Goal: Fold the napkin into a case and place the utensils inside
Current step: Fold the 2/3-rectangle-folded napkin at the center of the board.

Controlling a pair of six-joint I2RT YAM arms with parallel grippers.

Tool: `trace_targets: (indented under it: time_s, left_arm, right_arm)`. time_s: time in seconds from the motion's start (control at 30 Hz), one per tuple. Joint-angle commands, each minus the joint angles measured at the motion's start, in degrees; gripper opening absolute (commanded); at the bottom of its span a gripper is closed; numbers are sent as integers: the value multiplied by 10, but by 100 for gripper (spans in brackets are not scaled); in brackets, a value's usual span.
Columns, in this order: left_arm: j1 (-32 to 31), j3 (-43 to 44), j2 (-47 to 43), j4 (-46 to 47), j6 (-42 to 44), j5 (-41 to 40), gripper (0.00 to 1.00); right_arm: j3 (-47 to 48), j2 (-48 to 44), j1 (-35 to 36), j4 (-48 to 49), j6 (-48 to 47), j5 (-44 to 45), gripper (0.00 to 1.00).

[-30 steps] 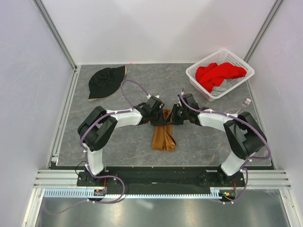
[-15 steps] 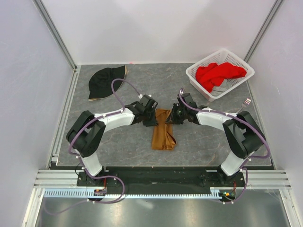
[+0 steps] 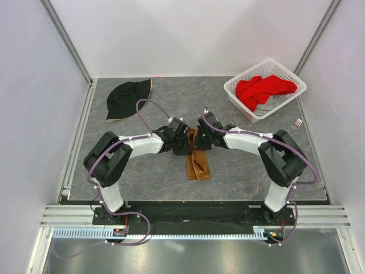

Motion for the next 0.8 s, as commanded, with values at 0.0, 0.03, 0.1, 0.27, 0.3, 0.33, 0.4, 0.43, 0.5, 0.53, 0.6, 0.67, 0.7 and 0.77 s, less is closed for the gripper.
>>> trace_targets:
  time_s: [0.0, 0.03, 0.1, 0.27, 0.3, 0.33, 0.4, 0.43, 0.5, 0.53, 0.6, 0.67, 0.7, 0.77]
  left_arm:
    - [0, -25, -34, 3, 2, -9, 8]
    - [0, -29, -44, 2, 5, -12, 8]
    - [0, -43, -80, 1, 13, -15, 14]
    - [-1, -74, -147, 9, 16, -4, 42]
    - [-1, -75, -151, 10, 16, 15, 45]
    - [-1, -75, -148, 11, 16, 23, 53]
    - [-3, -70, -139, 14, 16, 41, 58]
    - [-4, -69, -129, 13, 17, 40, 60]
    - [-8, -69, -119, 14, 18, 33, 60]
    - [-10, -68, -114, 13, 20, 31, 61]
    - [-10, -65, -96, 10, 24, 28, 61]
    - [-11, -68, -85, 8, 24, 23, 62]
    - [-11, -69, -83, 10, 24, 18, 62]
    - [-11, -73, -76, 17, 26, 14, 62]
  right_arm:
    - [29, 32, 9, -22, 14, 43, 0]
    - [30, 35, 10, -22, 13, 46, 0]
    - [35, 41, 10, -22, 6, 52, 0]
    - [37, 43, 10, -23, 22, 51, 0]
    - [36, 43, 10, -22, 29, 48, 0]
    - [36, 43, 9, -22, 36, 44, 0]
    - [38, 42, 10, -21, 59, 39, 0]
    - [39, 41, 10, -20, 67, 38, 0]
    - [41, 42, 10, -19, 85, 37, 0]
    - [45, 42, 10, -20, 88, 32, 0]
    - [49, 41, 10, -21, 98, 31, 0]
    - [51, 38, 10, -22, 99, 28, 0]
    - [52, 38, 10, -22, 101, 28, 0]
    - [53, 39, 10, -21, 105, 30, 0]
